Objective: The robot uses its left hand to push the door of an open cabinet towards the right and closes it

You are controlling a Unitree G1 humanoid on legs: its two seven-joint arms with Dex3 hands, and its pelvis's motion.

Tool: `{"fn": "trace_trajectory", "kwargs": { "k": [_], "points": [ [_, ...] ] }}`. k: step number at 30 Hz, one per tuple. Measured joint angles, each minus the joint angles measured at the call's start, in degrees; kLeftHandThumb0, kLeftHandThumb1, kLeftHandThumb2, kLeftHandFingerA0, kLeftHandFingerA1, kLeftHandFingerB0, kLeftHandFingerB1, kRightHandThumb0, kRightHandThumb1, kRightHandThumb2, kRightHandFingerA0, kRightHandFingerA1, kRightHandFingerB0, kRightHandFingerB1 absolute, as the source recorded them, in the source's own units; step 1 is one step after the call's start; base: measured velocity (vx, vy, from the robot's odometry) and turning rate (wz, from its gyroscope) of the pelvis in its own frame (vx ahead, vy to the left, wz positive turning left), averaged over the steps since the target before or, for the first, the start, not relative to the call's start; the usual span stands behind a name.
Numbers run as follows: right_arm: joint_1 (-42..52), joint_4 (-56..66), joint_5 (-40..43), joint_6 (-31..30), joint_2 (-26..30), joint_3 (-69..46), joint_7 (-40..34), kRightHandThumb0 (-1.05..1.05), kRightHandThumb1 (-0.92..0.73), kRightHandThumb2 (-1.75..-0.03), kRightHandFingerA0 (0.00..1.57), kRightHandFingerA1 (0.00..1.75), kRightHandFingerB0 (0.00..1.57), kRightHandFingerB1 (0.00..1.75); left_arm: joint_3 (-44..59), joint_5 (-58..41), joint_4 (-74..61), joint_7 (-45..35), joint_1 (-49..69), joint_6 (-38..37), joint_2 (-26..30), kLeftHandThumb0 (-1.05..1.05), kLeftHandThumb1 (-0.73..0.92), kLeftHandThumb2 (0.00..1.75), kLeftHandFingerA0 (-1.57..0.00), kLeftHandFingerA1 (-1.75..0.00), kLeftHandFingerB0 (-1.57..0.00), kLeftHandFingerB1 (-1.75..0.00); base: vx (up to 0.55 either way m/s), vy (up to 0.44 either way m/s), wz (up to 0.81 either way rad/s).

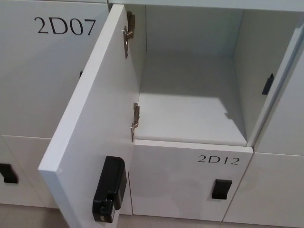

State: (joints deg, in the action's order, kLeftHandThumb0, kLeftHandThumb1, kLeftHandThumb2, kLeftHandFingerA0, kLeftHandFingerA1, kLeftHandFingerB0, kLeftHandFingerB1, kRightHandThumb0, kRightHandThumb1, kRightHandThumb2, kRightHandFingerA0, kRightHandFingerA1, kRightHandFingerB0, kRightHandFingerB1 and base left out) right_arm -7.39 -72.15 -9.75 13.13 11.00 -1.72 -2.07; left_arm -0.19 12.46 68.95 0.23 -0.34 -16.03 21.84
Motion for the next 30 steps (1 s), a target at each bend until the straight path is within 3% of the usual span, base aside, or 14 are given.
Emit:
{"fn": "trace_trajectory", "kwargs": {
  "k": [12,13,16,17,19,20,30],
  "points": [
    [-0.4,-1.67,0.1,2.66,0.0,-0.27,-0.54,-0.56,-0.83,-0.64,0.36,0.37,0.29,0.32,-0.15,-0.01,2.17,0.0,-0.89,-2.99,0.17,-0.76,0.78,1.03,-0.24,-0.44,-0.18,-0.41,0.0,0.0,0.0],
    [-0.42,-1.69,0.11,2.74,0.0,-0.29,-0.56,-0.57,-0.83,-0.65,0.35,0.36,0.28,0.32,-0.15,-0.01,2.24,0.0,-0.94,-3.04,0.17,-0.74,0.91,0.71,-0.31,-0.33,-0.21,-0.29,0.0,0.0,0.0],
    [-0.54,-1.77,0.15,2.96,0.0,-0.46,-0.59,-0.57,-0.84,-0.65,0.36,0.37,0.29,0.32,-0.11,-0.02,2.49,0.0,-1.0,-3.19,0.17,-0.71,0.92,0.71,-0.32,-0.32,-0.23,-0.29,0.0,0.0,0.0],
    [-0.57,-1.79,0.17,2.96,0.0,-0.5,-0.58,-0.58,-0.84,-0.65,0.36,0.37,0.29,0.32,-0.09,-0.03,2.53,0.0,-1.0,-3.26,0.17,-0.75,0.75,1.02,-0.24,-0.45,-0.17,-0.41,0.0,0.0,0.0],
    [-0.73,-1.86,0.18,3.02,0.01,-0.46,-0.6,-0.58,-0.84,-0.65,0.36,0.37,0.29,0.32,-0.06,-0.01,2.47,0.12,-0.97,-3.87,0.17,-0.75,0.75,1.02,-0.24,-0.45,-0.17,-0.41,0.0,0.0,0.0],
    [-0.74,-1.89,0.18,3.03,0.02,-0.45,-0.61,-0.56,-0.84,-0.65,0.35,0.37,0.29,0.32,-0.23,0.06,2.13,0.35,-0.95,-4.41,0.17,-0.75,0.92,0.7,-0.23,-0.31,-0.17,-0.27,0.0,0.0,0.0],
    [-0.95,-1.92,0.19,3.1,0.0,-0.39,-0.59,-0.55,-0.84,-0.65,0.36,0.37,0.29,0.33,-6.01,4.6,-13.55,6.1,-2.39,-8.35,0.35,-0.73,0.92,0.7,-0.21,-0.31,-0.2,-0.29,0.0,0.0,0.0]
  ]
}}
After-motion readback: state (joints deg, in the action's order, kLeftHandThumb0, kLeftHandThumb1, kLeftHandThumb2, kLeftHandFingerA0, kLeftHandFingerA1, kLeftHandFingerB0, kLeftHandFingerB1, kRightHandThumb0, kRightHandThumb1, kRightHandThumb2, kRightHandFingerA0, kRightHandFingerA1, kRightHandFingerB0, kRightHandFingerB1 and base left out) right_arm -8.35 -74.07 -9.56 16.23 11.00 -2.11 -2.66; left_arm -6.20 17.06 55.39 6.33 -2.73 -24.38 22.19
